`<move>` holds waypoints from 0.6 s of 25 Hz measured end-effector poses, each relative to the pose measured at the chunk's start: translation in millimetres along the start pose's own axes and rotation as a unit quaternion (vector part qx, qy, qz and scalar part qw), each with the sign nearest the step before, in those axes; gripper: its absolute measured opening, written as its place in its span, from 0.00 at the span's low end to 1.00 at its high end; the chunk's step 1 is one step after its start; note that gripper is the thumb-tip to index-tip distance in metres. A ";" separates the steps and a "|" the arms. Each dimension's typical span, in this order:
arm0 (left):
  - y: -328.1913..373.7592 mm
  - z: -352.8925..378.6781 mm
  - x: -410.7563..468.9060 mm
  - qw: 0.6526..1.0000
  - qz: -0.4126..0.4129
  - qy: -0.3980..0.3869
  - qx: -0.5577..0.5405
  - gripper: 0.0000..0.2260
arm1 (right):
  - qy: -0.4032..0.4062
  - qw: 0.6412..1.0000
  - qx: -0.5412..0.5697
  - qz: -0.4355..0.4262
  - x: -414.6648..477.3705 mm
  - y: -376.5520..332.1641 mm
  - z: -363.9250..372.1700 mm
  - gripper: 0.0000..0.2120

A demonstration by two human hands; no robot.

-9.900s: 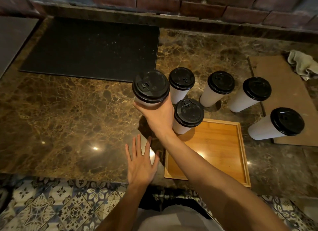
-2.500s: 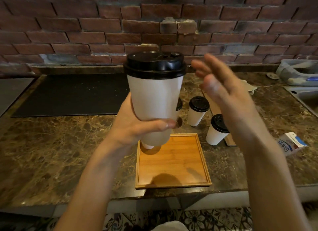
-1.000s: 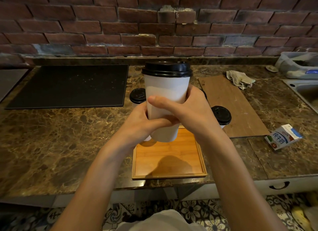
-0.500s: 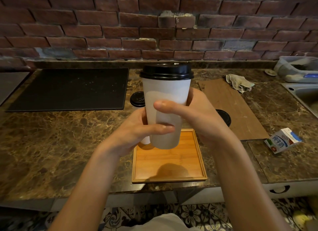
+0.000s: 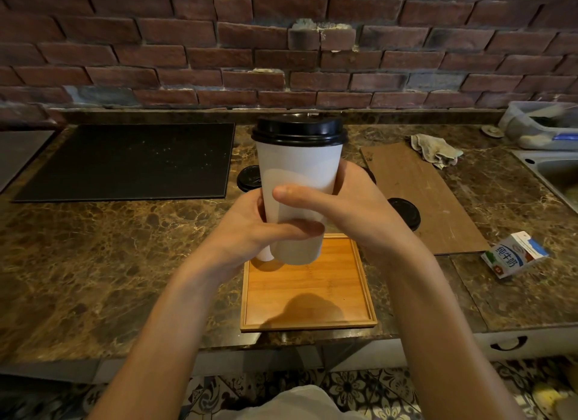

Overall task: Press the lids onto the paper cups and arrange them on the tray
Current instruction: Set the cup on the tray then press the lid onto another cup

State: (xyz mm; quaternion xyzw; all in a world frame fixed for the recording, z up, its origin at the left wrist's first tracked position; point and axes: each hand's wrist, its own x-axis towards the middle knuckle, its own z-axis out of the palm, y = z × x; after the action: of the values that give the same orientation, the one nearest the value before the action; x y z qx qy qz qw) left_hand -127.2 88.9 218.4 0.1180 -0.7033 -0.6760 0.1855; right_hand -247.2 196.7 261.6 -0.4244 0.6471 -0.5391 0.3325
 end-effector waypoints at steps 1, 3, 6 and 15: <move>-0.5 1.3 0.4 1.000 0.002 0.009 0.002 0.18 | 0.011 1.000 -0.003 0.002 -0.1 -0.1 1.3 0.25; -2.0 4.0 0.8 0.999 0.005 0.031 0.008 0.17 | 0.040 0.999 0.001 0.009 0.0 0.6 5.3 0.26; -3.6 8.0 2.8 0.998 0.003 0.063 0.013 0.18 | 0.087 0.996 -0.016 0.013 0.2 3.7 11.8 0.30; 1.2 7.3 -0.5 0.999 0.003 0.043 0.019 0.18 | 0.071 0.997 0.005 -0.002 -2.9 1.2 5.4 0.27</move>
State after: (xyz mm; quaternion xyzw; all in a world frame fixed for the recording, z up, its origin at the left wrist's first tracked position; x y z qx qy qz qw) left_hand -129.7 95.8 219.5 0.1483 -0.7078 -0.6565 0.2148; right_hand -241.5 197.1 259.3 -0.3847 0.6654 -0.5717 0.2871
